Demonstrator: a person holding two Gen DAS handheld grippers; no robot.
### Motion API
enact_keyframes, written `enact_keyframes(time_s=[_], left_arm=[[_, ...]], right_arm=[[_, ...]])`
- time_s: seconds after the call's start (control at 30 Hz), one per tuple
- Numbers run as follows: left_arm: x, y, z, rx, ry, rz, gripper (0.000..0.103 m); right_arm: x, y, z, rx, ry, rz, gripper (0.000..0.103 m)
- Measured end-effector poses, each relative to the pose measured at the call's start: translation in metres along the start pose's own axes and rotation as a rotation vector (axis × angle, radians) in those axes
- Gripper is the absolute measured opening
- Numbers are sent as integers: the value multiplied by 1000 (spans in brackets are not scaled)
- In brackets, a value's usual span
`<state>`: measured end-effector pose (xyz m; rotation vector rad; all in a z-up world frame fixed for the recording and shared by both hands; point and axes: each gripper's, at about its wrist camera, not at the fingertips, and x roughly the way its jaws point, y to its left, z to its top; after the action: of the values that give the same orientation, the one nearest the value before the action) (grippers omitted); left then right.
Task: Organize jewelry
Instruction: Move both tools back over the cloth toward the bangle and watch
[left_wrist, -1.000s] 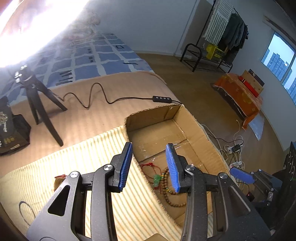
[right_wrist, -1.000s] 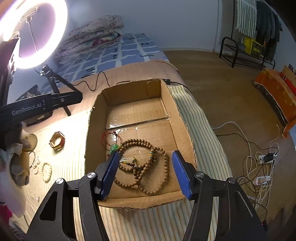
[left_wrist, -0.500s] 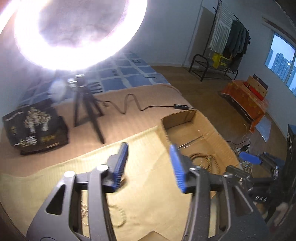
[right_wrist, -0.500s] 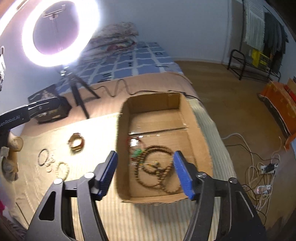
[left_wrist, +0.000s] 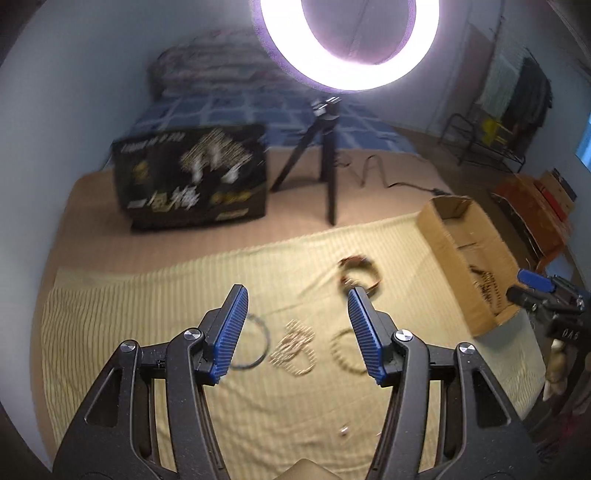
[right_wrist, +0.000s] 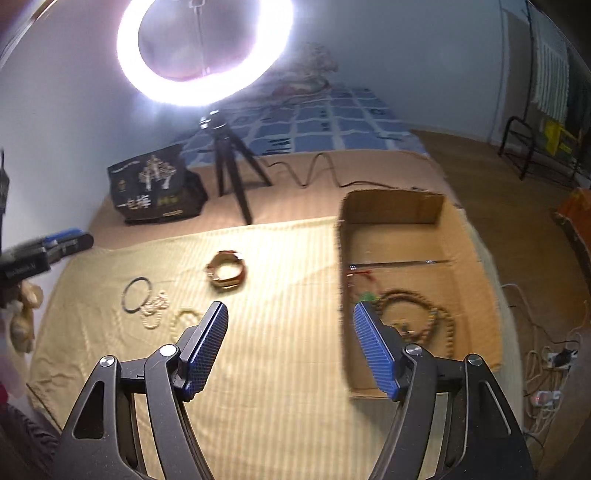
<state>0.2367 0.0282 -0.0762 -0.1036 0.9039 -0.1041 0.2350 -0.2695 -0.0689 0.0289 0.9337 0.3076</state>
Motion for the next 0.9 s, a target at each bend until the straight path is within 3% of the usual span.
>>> enact_keyframes(time_s=[0.37,0.53,0.9], left_arm=[[34,60,-31,-110,99,28,58],[62,81,-39,-210,191,-11,61],[107,103,-42,-413,263,-81,64]], right_arm=[[41,33,15,8,40,26,70],[66,47,20,1,76,32,70],[110,49,21,-15,140,0,70]])
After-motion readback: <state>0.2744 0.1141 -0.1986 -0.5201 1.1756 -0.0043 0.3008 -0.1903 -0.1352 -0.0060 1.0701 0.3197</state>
